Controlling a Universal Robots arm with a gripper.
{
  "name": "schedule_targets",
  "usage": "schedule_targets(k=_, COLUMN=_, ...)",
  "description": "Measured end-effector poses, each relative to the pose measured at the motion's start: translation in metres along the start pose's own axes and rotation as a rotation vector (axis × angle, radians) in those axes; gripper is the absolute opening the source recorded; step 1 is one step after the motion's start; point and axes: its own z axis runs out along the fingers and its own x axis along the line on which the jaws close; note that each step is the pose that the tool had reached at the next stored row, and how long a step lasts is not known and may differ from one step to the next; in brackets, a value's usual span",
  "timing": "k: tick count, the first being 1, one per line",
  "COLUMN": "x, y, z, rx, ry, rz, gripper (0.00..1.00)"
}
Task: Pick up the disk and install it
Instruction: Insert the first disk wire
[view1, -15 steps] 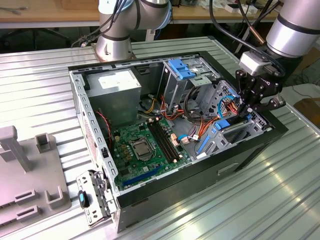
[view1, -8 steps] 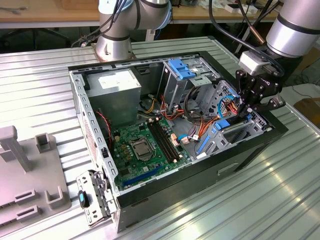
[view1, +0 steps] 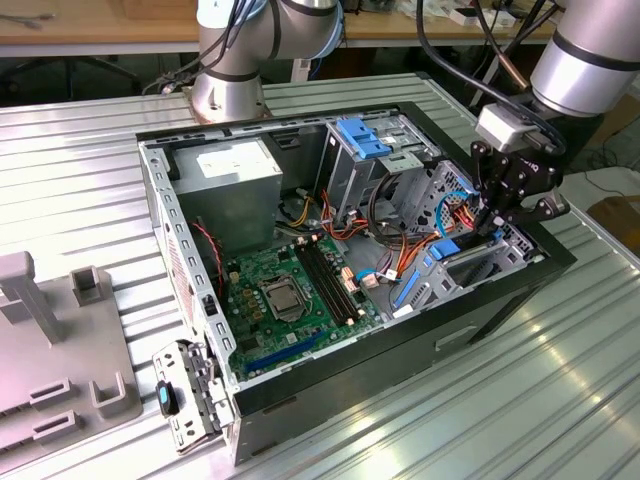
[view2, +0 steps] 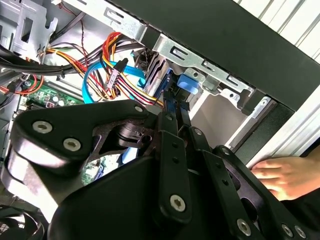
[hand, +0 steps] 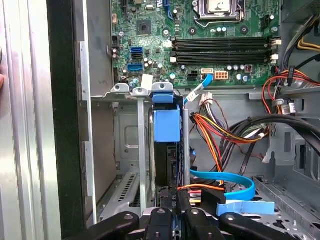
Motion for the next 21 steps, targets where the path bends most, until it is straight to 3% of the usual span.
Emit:
schedule_targets(k=9, x=0.0002, y=-0.0003, z=-0.0044, rx=-0.0001, ry=0.0001, rz=0.004, gripper=0.16)
schedule_targets(k=21, x=-0.0004, y=-0.0003, z=-0.0030, rx=-0.0003, ry=0.0005, rz=0.008, gripper=0.16)
